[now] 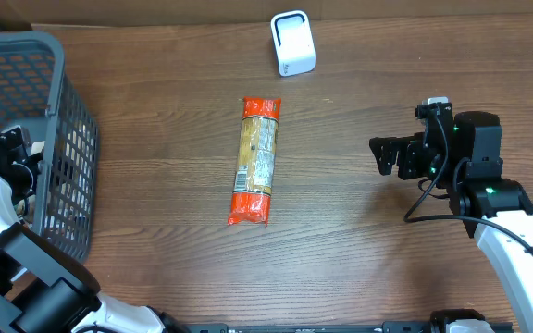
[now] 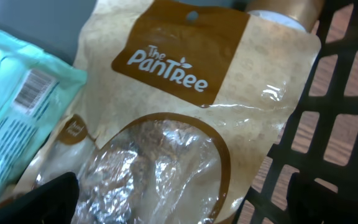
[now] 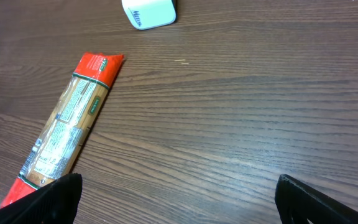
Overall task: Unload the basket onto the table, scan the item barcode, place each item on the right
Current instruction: 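Return the left gripper into the basket toward the brown bag, then grasp the brown Pantree bag inside the basket with the left gripper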
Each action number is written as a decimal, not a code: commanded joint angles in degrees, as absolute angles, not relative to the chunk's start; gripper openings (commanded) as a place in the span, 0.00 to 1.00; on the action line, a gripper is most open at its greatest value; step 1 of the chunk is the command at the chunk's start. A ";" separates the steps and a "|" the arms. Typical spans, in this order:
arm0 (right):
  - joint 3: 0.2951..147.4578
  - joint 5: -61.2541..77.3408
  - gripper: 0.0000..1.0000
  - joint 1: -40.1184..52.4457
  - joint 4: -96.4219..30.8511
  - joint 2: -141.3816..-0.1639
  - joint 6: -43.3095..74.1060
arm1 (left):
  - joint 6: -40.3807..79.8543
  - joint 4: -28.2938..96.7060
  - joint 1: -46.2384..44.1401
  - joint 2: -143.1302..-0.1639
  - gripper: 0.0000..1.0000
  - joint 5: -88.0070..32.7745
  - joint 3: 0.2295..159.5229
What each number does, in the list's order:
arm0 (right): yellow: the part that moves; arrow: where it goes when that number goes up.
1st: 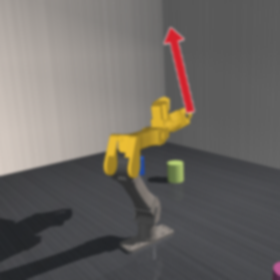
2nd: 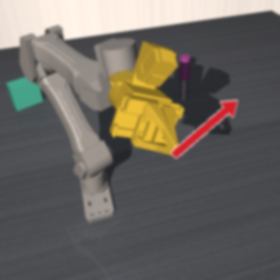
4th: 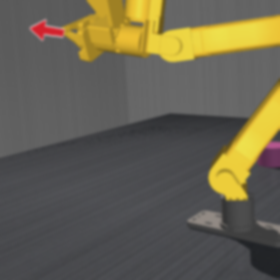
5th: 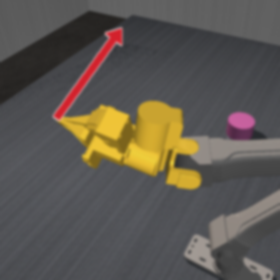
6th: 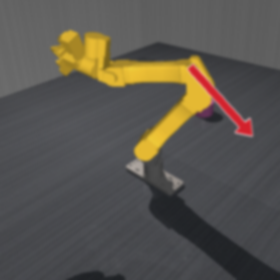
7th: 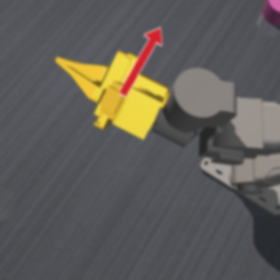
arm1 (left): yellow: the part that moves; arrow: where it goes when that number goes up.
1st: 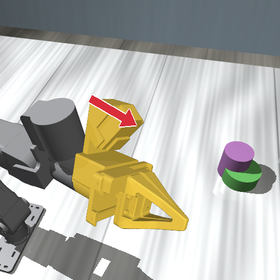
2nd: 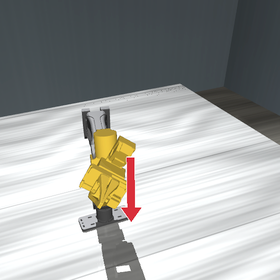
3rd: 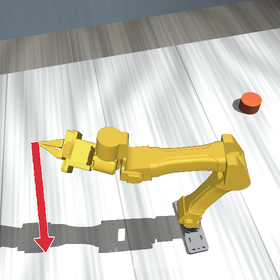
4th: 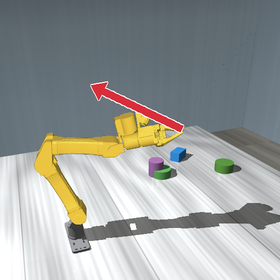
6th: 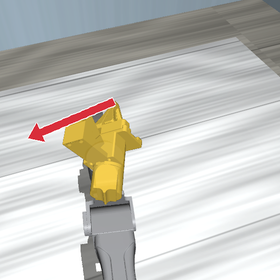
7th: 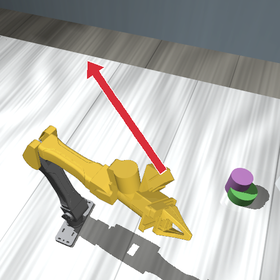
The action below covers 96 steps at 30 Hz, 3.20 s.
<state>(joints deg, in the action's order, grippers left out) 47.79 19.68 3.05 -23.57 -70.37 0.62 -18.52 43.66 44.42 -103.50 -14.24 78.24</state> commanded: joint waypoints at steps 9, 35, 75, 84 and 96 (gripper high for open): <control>49.15 20.03 1.00 3.36 -23.24 -70.54 0.34 | -24.47 43.44 43.46 -107.96 0.95 -15.90 77.49; 49.15 20.03 1.00 3.36 -23.24 -70.54 0.34 | -17.67 43.55 43.46 -113.54 0.04 -6.61 78.19; 49.15 20.03 1.00 3.36 -23.24 -70.54 0.34 | -1.08 70.13 43.46 -108.71 0.61 -6.63 109.60; 49.15 20.03 1.00 3.36 -23.24 -70.54 0.34 | 1.93 66.81 43.90 -108.75 0.72 -7.05 100.79; 49.15 20.03 1.00 3.36 -23.24 -70.54 0.34 | 12.21 66.02 49.52 -108.75 0.80 -9.04 93.84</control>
<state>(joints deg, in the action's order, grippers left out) 47.79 19.68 3.05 -23.59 -70.37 0.62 6.55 66.92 48.18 -109.95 -7.94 96.92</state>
